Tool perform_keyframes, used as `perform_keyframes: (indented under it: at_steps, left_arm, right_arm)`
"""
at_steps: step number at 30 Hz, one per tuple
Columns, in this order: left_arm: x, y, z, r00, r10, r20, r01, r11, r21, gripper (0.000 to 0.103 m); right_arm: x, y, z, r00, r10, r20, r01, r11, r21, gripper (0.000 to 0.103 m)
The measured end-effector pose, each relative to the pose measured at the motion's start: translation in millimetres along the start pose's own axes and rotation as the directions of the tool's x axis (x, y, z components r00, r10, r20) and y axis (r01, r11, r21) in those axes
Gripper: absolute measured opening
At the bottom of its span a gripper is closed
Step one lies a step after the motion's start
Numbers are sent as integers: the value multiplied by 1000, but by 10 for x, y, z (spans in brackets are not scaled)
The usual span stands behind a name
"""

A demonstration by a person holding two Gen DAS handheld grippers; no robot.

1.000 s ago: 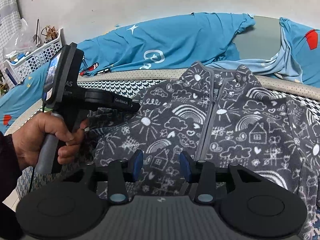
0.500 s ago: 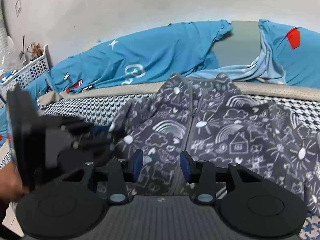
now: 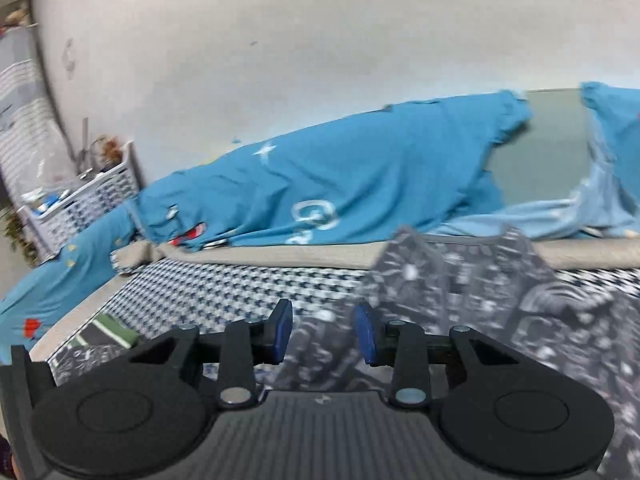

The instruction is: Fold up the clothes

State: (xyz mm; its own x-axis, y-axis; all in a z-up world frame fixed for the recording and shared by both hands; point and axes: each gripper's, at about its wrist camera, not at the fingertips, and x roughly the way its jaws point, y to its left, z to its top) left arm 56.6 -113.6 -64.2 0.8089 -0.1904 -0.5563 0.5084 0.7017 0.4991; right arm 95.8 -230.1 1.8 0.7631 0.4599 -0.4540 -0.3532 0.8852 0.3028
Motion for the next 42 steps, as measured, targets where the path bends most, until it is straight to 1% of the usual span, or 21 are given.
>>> perform_keyframes:
  at_steps: [7,12,17,22,27,28,29,30,31,33,36,40,42]
  left_arm:
    - [-24,-17,-42,1000,0,11,-1,1000,10,10]
    - [-28,-37,-52,1000,4,14,-4,1000,14,10]
    - [-15,-54,-59,1000,5,15,-6,1000,16,10]
    - [-4,-81,-68,1000,1,16,-1,1000,26,10]
    - [9,-95,-72,1000,-2,17,1,999,33,10]
    - [9,-93,-73,1000,-5,17,4,1000,31,11]
    - [8,-92,-74,1000,-8,18,8,1000,29,11]
    - [7,-94,-75,1000,-10,19,9,999,31,11]
    - [0,-95,-78,1000,-9,22,8,999,33,11]
    - [-15,-98,-84,1000,-8,28,7,999,39,17]
    - [-60,-67,-93,999,-3,44,2,999,36,19]
    - [-132,9,-108,998,5,63,-6,1000,13,22]
    - [-174,43,-113,997,16,78,-17,1000,4,26]
  right_arm:
    - [302,220,-147,997,28,-74,-36,993,-114,34]
    - [411,266,-201,996,0,-86,-14,987,-160,34]
    - [527,326,-256,994,-42,-97,19,973,-230,34]
    - [677,341,-247,990,-81,-120,46,962,-269,34]
    - [737,342,-265,986,-102,-131,57,948,-312,28]
    - [745,345,-272,986,-107,-131,59,944,-323,26]
    - [759,344,-283,984,-120,-133,69,938,-339,20]
    - [771,334,-294,982,-131,-136,77,936,-344,17]
    - [782,308,-304,982,-132,-139,79,939,-334,16]
    - [780,250,-308,983,-119,-139,73,951,-301,13]
    - [748,199,-285,988,-96,-118,62,961,-269,8]
    - [676,143,-184,996,-36,-79,21,984,-176,7]
    - [671,161,-105,999,-2,-53,-6,988,-154,6]
